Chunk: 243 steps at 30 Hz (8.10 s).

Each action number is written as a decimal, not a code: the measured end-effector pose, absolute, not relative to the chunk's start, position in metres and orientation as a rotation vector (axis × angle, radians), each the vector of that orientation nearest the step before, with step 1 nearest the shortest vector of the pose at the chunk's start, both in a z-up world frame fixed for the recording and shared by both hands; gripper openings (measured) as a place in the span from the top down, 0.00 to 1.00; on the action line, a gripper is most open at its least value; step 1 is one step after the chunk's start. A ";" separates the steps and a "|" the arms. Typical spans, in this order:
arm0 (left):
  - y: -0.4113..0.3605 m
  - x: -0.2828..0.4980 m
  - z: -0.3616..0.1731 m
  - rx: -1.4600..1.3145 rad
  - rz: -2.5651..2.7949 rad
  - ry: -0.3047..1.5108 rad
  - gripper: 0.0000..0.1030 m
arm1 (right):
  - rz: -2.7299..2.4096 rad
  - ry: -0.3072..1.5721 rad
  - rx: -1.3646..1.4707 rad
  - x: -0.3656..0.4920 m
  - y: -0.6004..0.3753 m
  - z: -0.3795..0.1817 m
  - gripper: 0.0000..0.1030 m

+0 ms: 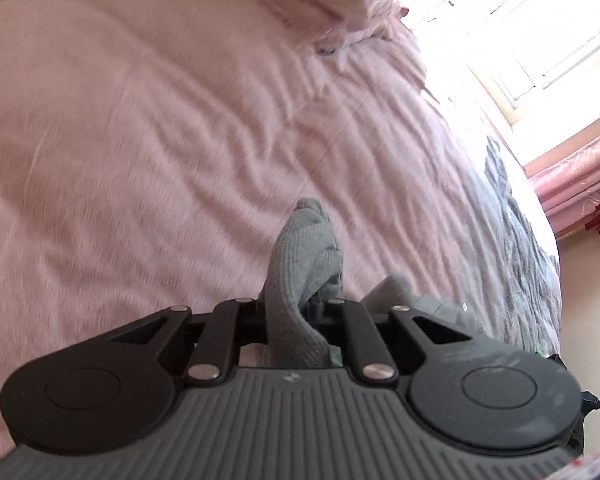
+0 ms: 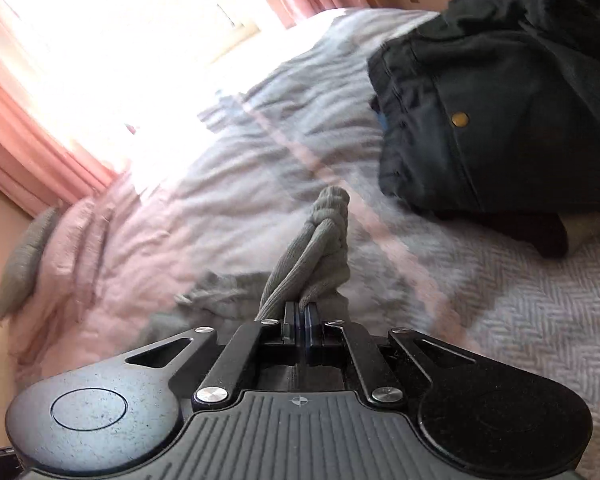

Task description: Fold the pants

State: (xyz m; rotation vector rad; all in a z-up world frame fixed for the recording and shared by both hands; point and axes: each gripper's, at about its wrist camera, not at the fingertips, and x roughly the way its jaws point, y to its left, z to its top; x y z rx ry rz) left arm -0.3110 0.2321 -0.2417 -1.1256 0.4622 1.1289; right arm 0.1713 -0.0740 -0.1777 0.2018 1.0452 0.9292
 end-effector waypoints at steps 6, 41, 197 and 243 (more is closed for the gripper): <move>0.294 -0.318 -0.126 -0.773 1.307 0.366 0.89 | 1.107 0.920 0.440 0.161 -0.069 -0.126 1.00; 0.360 -0.450 -0.308 -1.174 1.338 0.505 0.73 | 0.811 1.030 0.297 0.148 -0.087 -0.215 0.96; 0.252 -0.607 -0.319 -1.161 1.686 0.566 0.69 | 0.380 1.344 0.519 0.130 -0.209 -0.271 0.43; 0.324 -0.519 -0.338 -0.519 1.578 1.061 0.26 | 0.498 1.128 -0.064 0.158 -0.153 -0.274 0.42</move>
